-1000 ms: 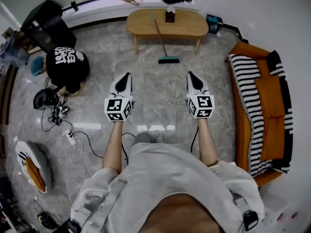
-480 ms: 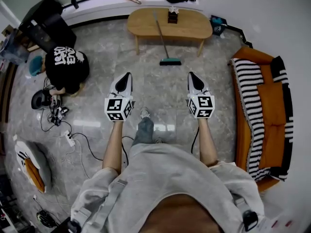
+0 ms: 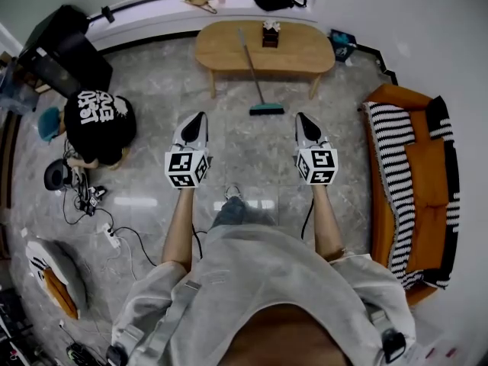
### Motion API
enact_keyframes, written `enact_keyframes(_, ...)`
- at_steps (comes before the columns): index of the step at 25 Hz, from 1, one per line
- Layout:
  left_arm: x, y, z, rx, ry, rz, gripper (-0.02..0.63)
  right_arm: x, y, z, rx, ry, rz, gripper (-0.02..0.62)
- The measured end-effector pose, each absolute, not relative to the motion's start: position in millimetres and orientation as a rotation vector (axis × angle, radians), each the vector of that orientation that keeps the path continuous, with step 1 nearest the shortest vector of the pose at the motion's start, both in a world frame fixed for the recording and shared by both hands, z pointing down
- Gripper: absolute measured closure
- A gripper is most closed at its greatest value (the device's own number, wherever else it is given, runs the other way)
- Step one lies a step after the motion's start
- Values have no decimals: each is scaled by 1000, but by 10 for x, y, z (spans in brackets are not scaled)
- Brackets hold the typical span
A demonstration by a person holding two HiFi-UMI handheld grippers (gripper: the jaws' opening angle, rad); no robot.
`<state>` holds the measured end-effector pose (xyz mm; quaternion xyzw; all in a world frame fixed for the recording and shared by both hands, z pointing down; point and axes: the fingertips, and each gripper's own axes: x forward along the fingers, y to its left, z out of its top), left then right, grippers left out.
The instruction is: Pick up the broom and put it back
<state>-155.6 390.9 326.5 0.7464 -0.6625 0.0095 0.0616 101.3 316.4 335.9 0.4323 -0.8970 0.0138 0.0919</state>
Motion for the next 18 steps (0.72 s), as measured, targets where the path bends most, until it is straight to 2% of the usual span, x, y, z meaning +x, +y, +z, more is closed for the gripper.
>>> enact_keyframes(18, -2460, 2035, 3254, 2353, -1907, 43, 603, 89, 1487, 3323, 1390, -2621, 8, 594)
